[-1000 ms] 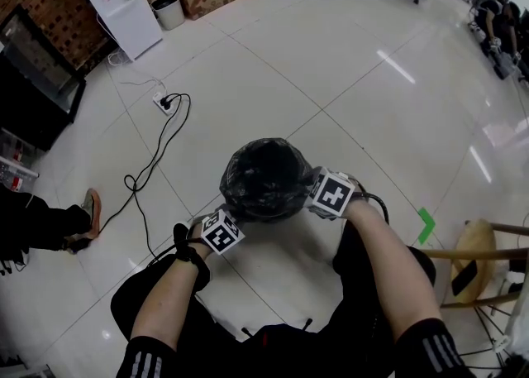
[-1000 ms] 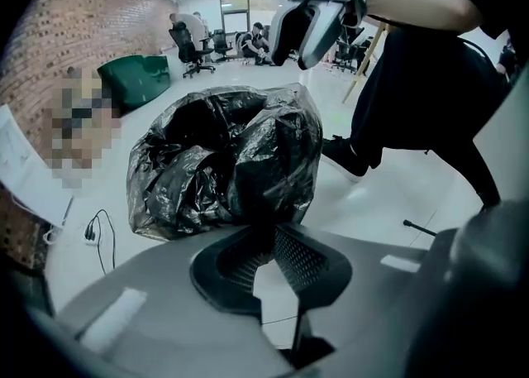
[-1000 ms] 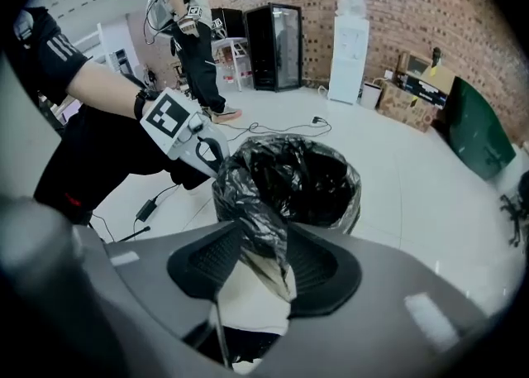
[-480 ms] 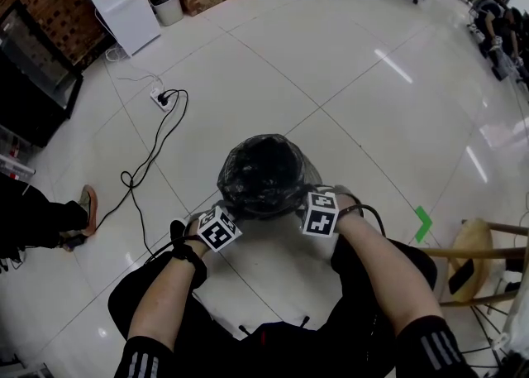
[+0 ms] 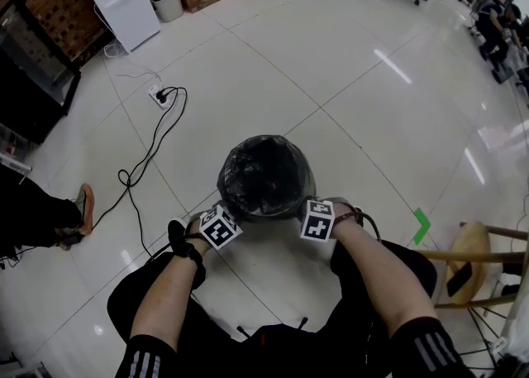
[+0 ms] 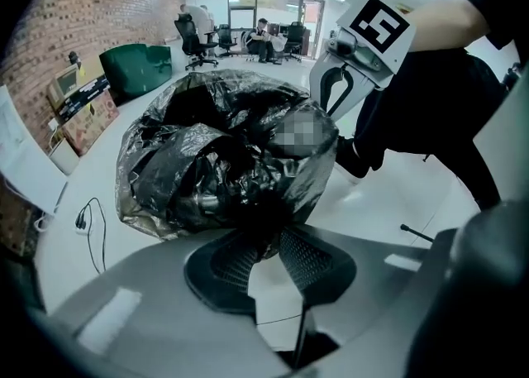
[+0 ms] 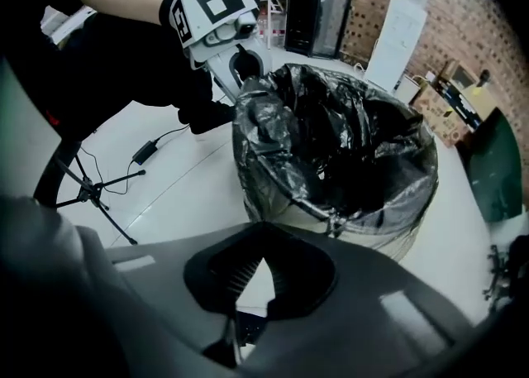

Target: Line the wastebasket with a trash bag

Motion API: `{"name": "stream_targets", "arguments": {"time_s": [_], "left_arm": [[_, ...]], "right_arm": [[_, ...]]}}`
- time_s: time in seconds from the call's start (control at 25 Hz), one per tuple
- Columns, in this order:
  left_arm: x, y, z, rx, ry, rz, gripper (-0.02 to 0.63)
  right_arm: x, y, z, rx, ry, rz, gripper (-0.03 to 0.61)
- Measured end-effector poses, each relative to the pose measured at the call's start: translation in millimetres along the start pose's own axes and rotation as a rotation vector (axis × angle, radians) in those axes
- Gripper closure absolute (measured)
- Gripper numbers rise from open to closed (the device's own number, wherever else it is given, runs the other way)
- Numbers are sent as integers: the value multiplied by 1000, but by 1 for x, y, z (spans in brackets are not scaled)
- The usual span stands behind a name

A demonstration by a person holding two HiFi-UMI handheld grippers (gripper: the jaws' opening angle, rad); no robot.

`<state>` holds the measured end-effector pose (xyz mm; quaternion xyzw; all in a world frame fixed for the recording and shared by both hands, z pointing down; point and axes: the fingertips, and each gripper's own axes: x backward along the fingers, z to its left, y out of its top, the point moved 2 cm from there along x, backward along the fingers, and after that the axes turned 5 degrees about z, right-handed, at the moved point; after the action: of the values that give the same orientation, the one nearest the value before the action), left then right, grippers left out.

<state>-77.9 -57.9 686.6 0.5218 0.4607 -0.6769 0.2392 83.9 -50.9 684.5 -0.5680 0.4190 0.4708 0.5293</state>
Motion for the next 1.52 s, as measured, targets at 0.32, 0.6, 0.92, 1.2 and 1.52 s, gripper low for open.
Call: {"name": "stream_targets", "arguments": {"time_s": [0.32, 0.6, 0.92, 1.2, 1.52], "left_arm": [[-19, -5, 6, 25, -1, 25, 540], [-1, -6, 4, 28, -14, 18, 500], [39, -17, 13, 49, -12, 11, 488], [81, -9, 58, 166, 33, -45, 474], [55, -6, 63, 116, 12, 3, 456]], "right_arm": [[-32, -3, -1, -64, 2, -90, 569], [-9, 2, 19, -99, 148, -103, 442], [48, -7, 21, -184, 266, -144, 410], [118, 3, -48, -316, 174, -392, 376], [124, 5, -128, -217, -13, -321, 331]]}}
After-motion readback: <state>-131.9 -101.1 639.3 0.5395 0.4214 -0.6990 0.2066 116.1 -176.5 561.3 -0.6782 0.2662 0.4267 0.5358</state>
